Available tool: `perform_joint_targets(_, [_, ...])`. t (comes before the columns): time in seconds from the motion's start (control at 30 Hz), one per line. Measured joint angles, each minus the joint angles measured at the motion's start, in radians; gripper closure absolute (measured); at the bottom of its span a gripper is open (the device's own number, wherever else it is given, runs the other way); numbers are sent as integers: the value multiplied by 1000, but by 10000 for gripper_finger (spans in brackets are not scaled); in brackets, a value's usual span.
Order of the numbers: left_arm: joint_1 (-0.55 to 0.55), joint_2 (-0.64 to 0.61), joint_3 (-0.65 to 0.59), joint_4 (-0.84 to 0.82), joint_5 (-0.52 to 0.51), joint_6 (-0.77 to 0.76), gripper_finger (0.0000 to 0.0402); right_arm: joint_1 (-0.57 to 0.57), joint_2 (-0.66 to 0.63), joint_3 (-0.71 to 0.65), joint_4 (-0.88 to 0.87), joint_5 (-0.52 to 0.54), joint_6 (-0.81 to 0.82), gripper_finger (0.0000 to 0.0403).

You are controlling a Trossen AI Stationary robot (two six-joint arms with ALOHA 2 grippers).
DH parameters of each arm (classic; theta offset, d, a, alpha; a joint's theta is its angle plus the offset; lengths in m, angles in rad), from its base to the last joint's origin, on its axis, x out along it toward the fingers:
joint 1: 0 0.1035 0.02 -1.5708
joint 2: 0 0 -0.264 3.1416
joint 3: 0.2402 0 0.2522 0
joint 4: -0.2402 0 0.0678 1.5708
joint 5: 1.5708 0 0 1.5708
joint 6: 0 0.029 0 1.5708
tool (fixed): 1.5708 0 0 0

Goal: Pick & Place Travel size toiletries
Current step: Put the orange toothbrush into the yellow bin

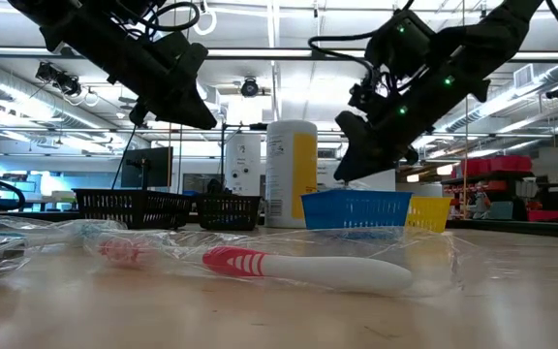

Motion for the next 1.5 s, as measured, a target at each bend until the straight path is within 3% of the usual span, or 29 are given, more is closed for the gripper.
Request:
perform_joint_targets(0.2, [0,0,0,0,0,0,339,14,0,0,118,-20,-9,277])
perform_joint_targets(0.3, [0,0,0,0,0,-1,339,17,0,0,182,-119,-48,277])
perform_joint_targets(0.43, [0,0,0,0,0,-1,339,31,-1,0,209,-330,-63,277])
perform_joint_targets(0.53, [-1,0,0,0,0,-21,339,68,-1,0,205,-390,-63,277])
perform_joint_targets(0.77, [-34,0,0,-1,0,-46,339,228,0,1,216,-383,-69,277])
perform_joint_targets(0.87, [-50,0,0,0,1,-46,339,324,18,1,265,-330,-79,277])
perform_joint_targets(1.0, [-64,0,0,2,2,-74,339,459,101,1,456,-206,-131,277])
perform_joint_targets(1.13, [-76,0,0,2,7,-98,339,524,215,43,586,-135,-197,277])
perform_joint_targets(1.27, [-97,0,0,2,8,-94,339,545,310,127,581,-188,-109,277])
perform_joint_targets(1.37, [-112,0,0,2,10,-94,339,561,352,174,571,-167,-106,277])
perform_joint_targets(1.5, [-134,0,0,-9,10,-77,339,588,381,232,425,-109,-78,277])
